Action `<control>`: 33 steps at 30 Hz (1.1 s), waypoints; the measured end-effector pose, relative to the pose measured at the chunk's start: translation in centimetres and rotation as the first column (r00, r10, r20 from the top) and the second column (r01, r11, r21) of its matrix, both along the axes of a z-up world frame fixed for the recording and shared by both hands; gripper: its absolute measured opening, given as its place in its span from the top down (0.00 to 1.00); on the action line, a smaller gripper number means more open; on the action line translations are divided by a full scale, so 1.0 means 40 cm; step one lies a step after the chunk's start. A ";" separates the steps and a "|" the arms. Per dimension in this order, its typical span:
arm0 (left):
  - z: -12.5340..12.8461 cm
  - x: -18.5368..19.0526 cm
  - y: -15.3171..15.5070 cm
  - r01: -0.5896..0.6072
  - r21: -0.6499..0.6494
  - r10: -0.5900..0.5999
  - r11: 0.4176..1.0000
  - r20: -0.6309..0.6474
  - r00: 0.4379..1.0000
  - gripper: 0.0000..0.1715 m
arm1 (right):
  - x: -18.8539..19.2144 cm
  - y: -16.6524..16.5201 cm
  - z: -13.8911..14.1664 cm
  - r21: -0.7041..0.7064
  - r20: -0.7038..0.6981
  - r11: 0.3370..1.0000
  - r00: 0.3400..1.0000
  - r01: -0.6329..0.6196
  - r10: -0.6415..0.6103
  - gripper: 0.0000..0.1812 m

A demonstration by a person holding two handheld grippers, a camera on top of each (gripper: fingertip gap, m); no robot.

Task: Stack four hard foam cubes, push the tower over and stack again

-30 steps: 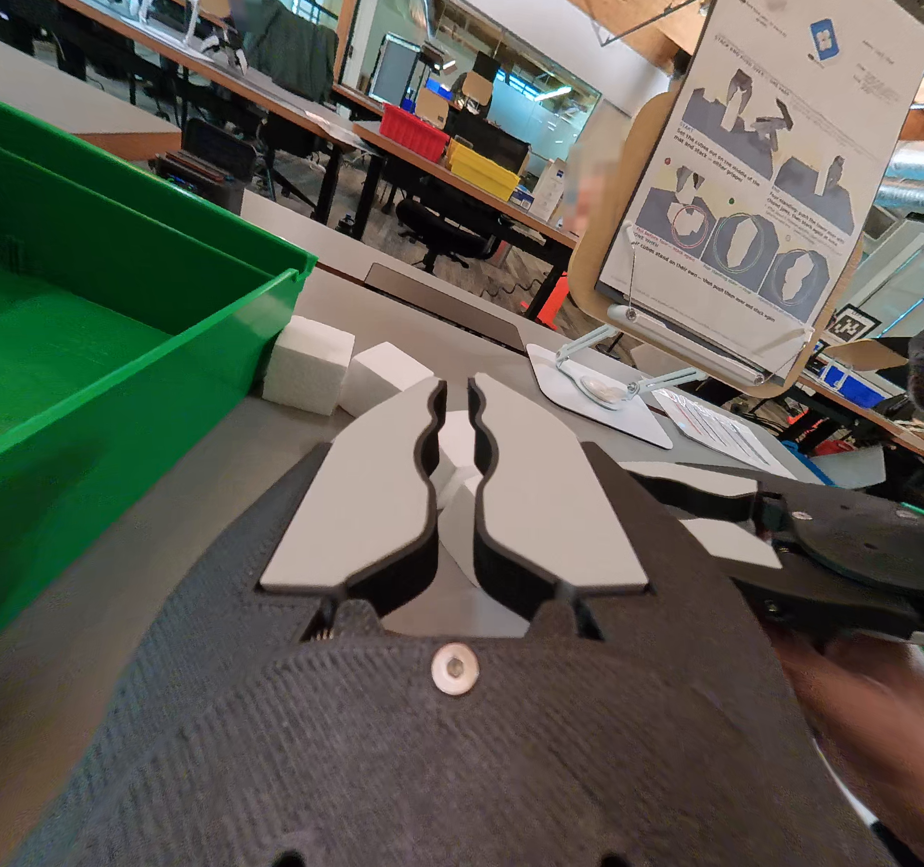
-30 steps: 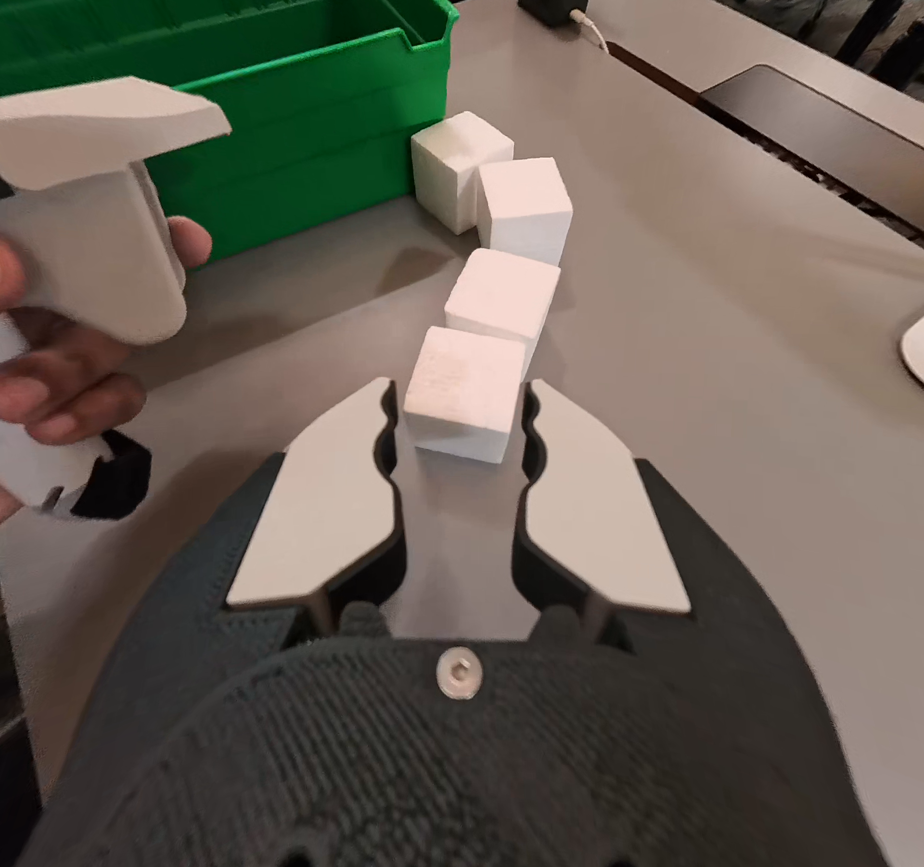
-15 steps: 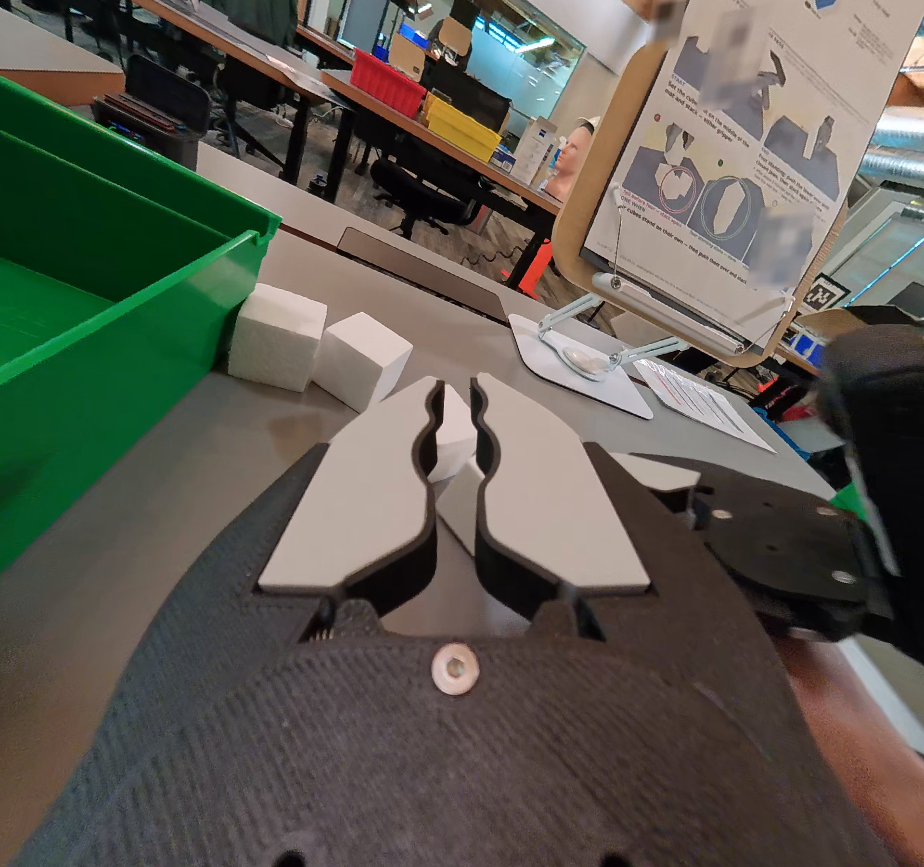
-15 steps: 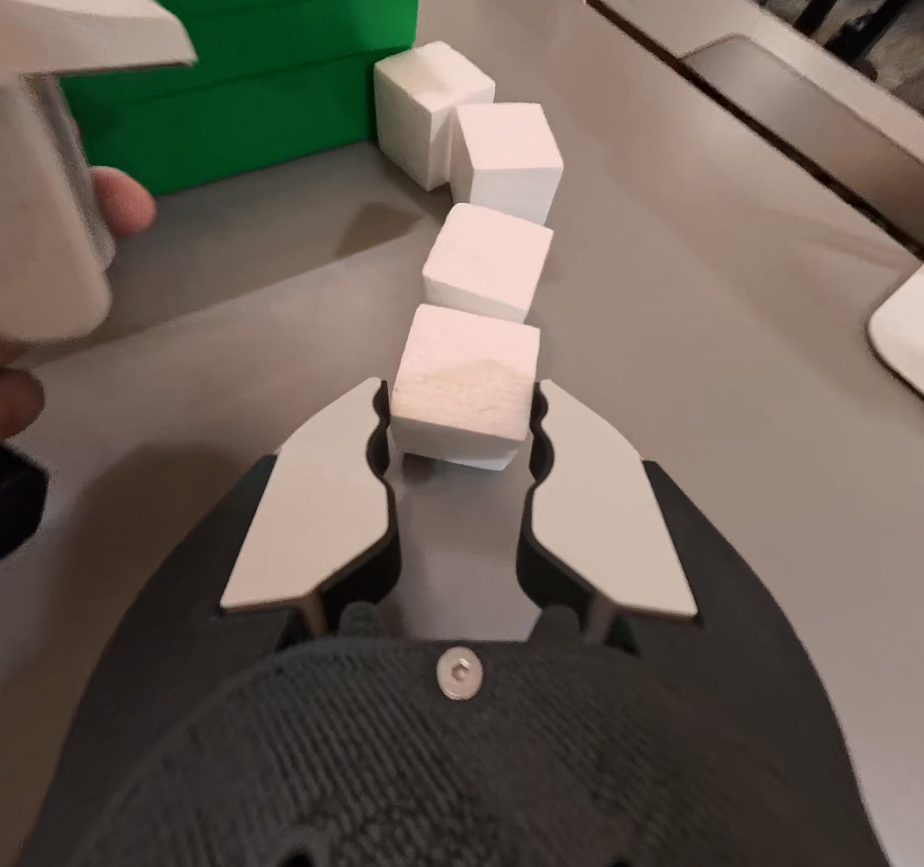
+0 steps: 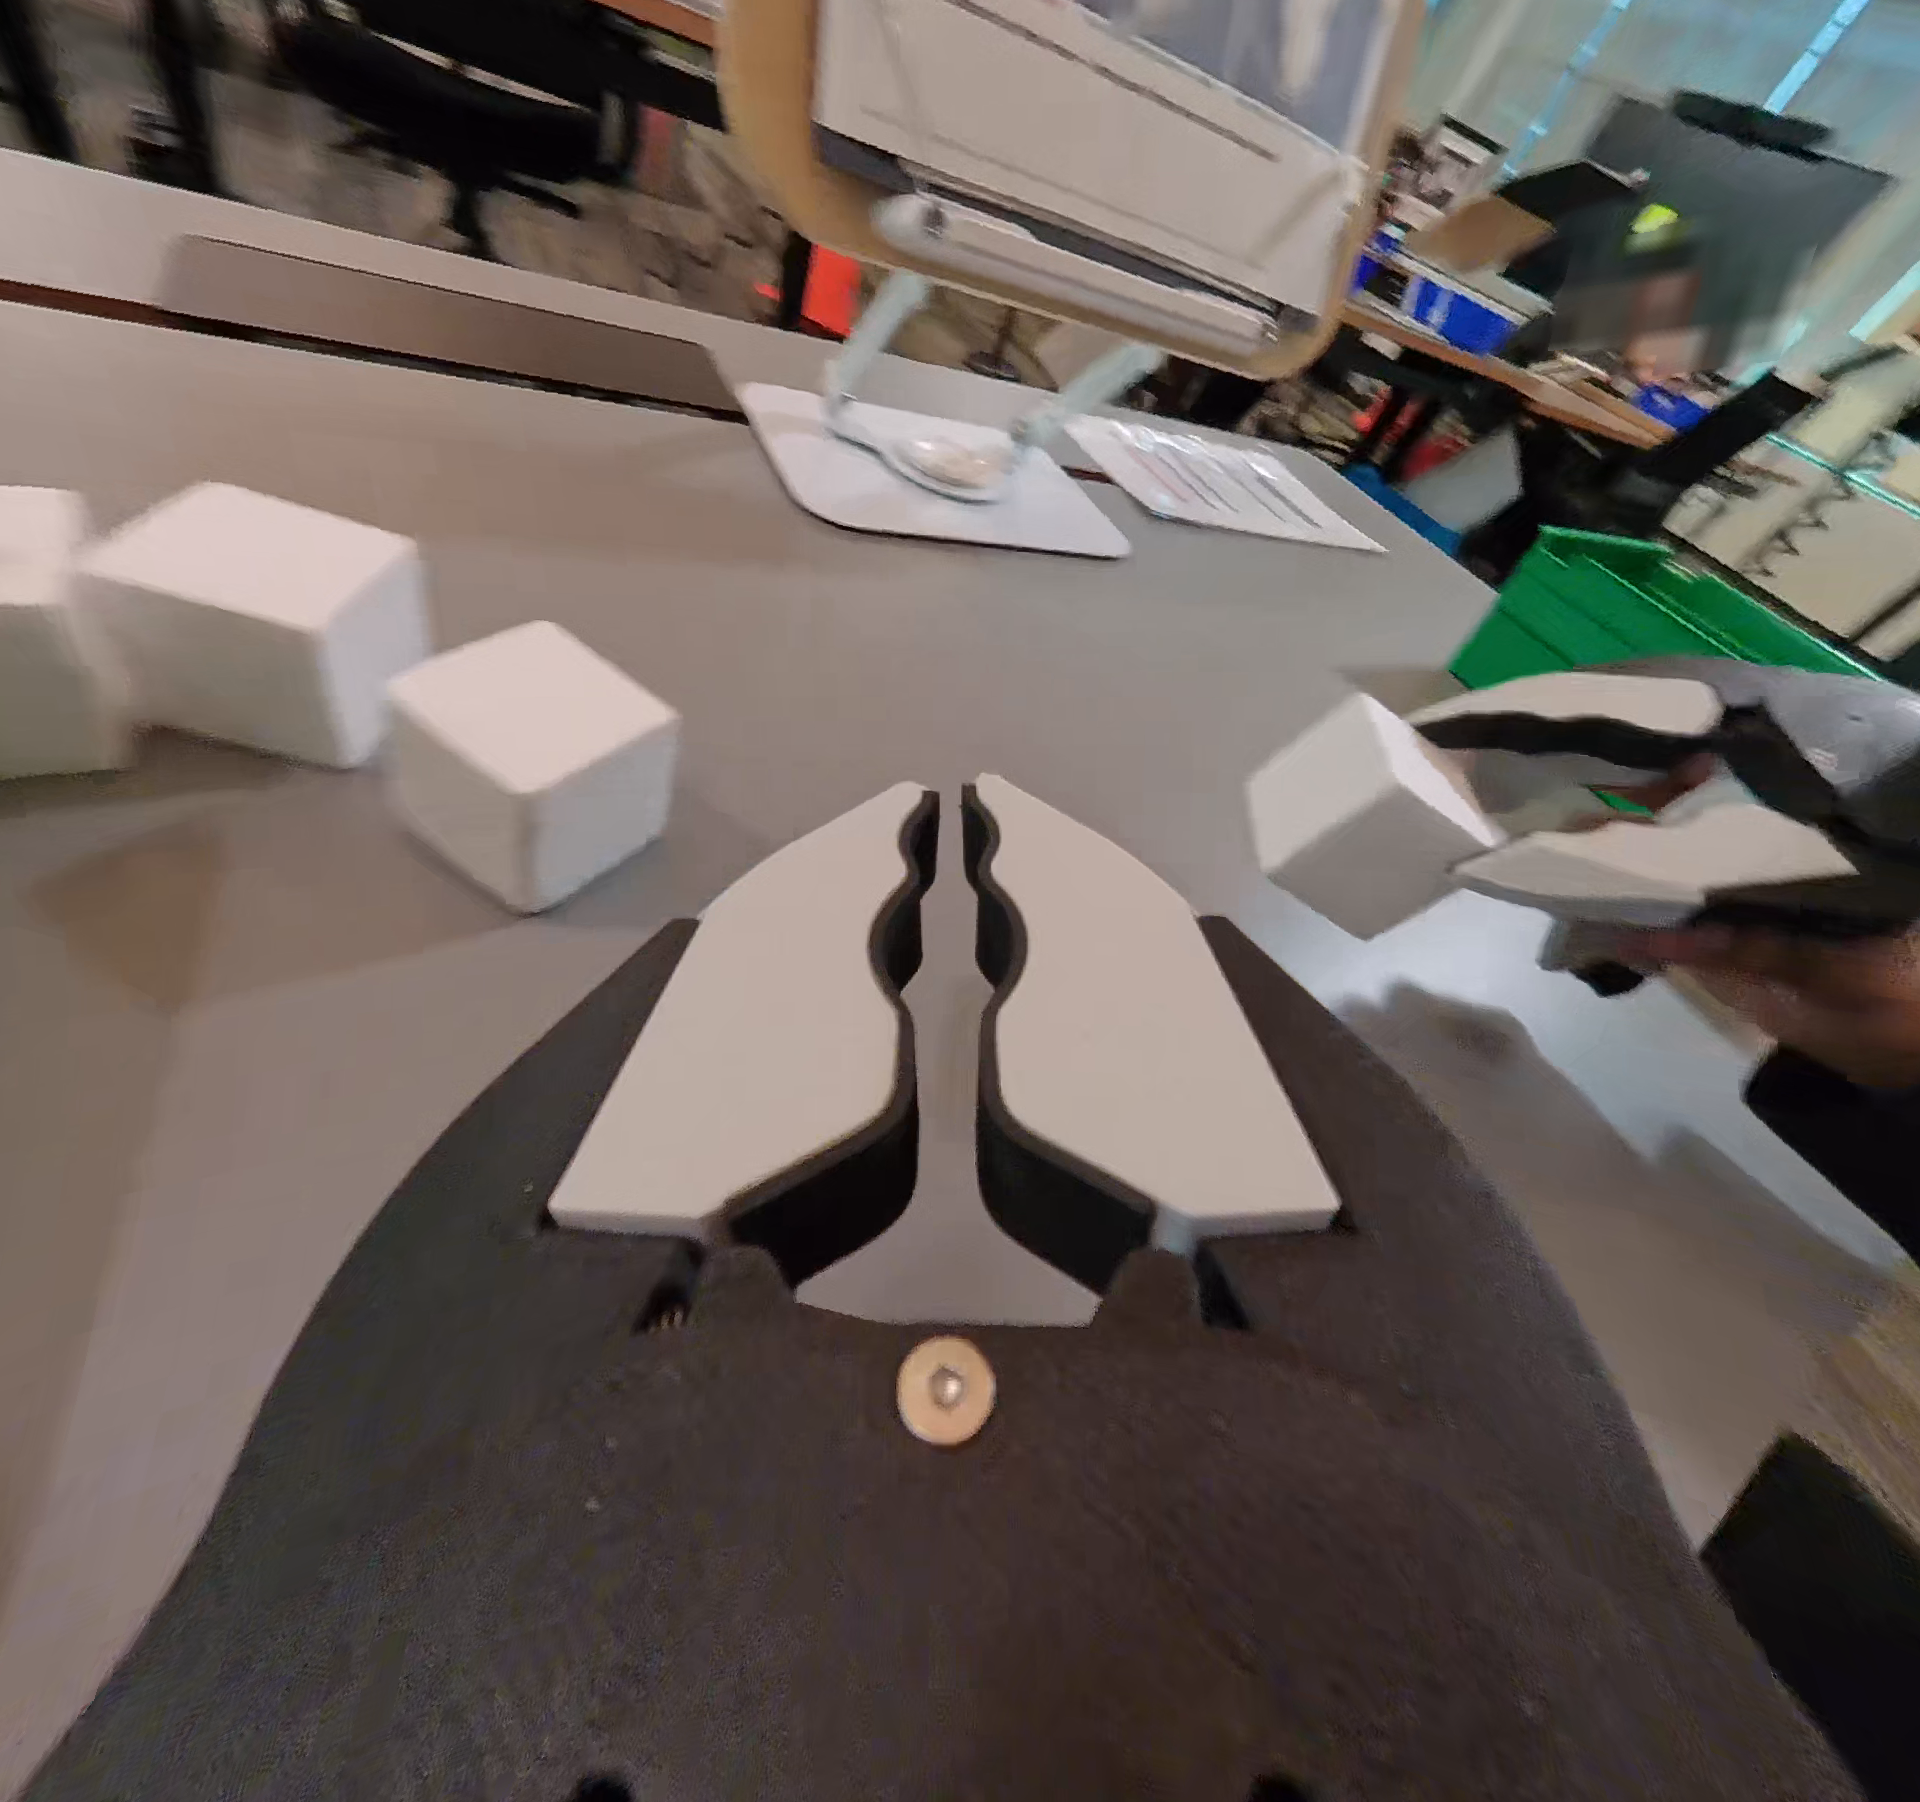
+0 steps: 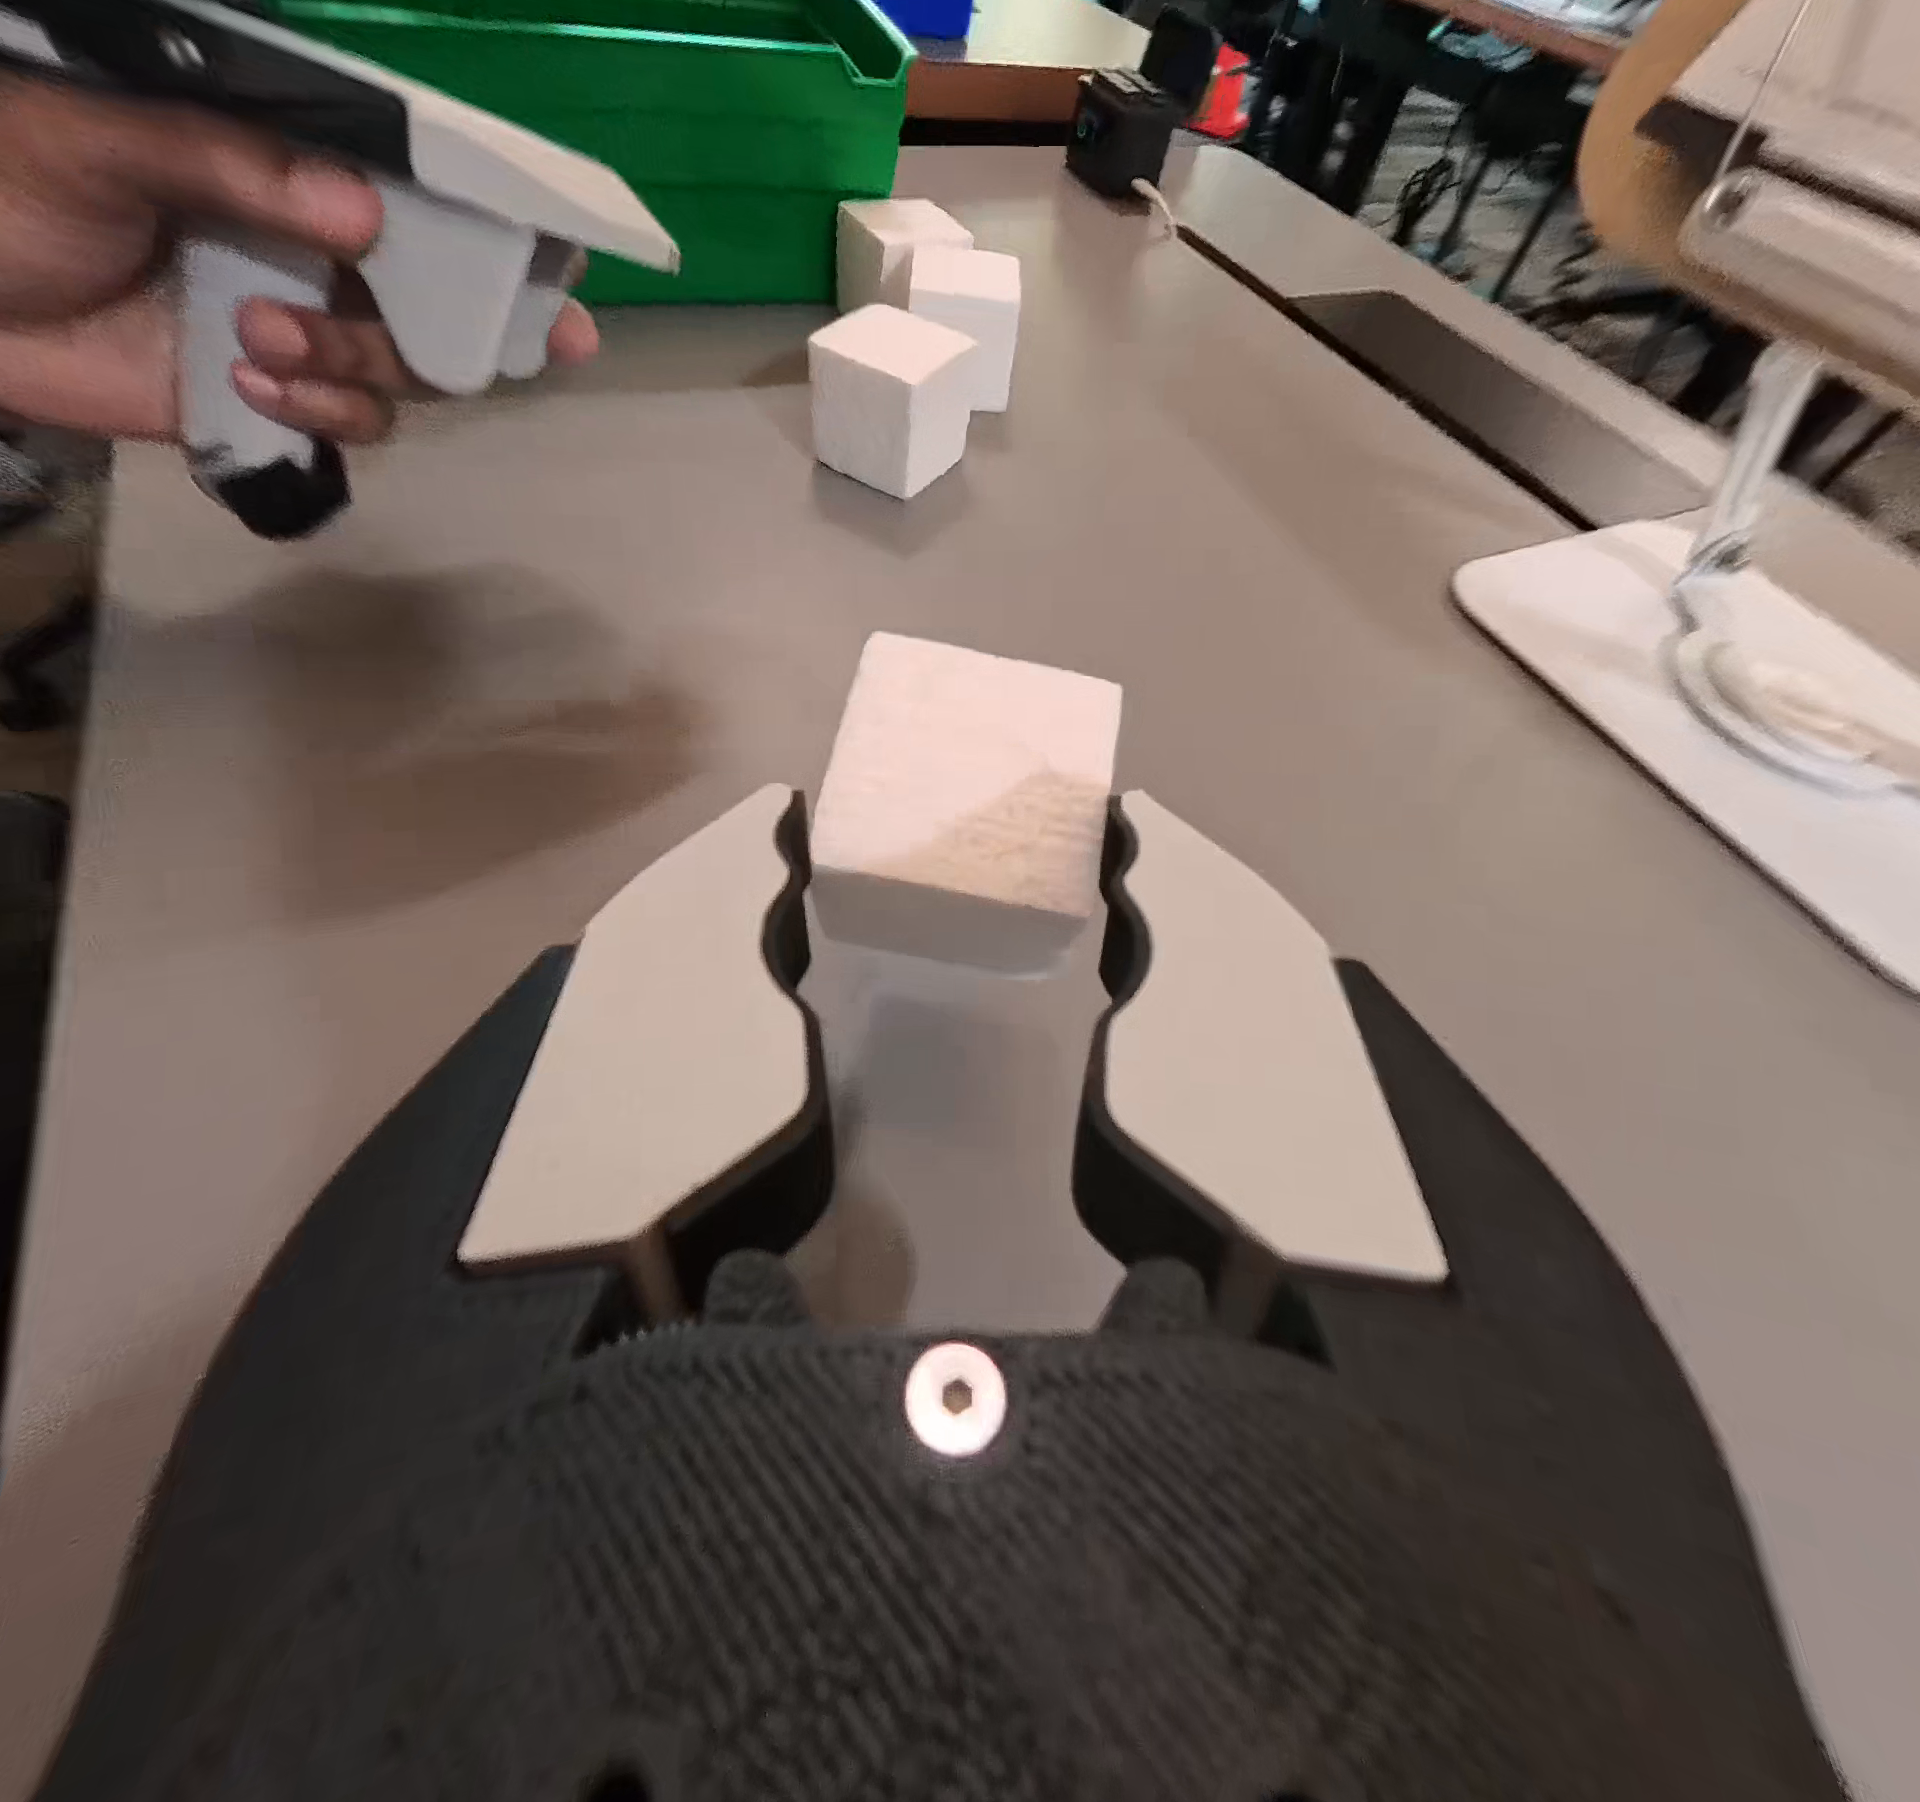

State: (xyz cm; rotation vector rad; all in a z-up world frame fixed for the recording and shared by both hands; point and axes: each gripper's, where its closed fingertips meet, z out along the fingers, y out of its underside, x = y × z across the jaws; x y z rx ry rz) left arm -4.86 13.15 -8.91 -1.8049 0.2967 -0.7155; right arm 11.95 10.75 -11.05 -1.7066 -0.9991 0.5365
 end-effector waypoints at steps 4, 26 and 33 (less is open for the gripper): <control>-0.009 0.073 0.043 0.079 0.010 -0.079 0.997 -0.022 0.997 0.97 | 0.016 0.022 -0.025 -0.088 -0.082 0.995 0.996 -0.045 0.038 0.70; -0.067 0.133 0.062 0.131 -0.012 -0.130 0.991 -0.229 0.965 0.98 | -0.031 0.019 -0.100 -0.103 0.178 0.978 0.964 -0.182 0.199 0.69; -0.084 0.150 0.063 0.144 -0.026 -0.147 0.989 -0.226 0.963 0.93 | 0.024 0.035 -0.047 -0.090 0.112 0.994 0.991 -0.061 0.071 0.52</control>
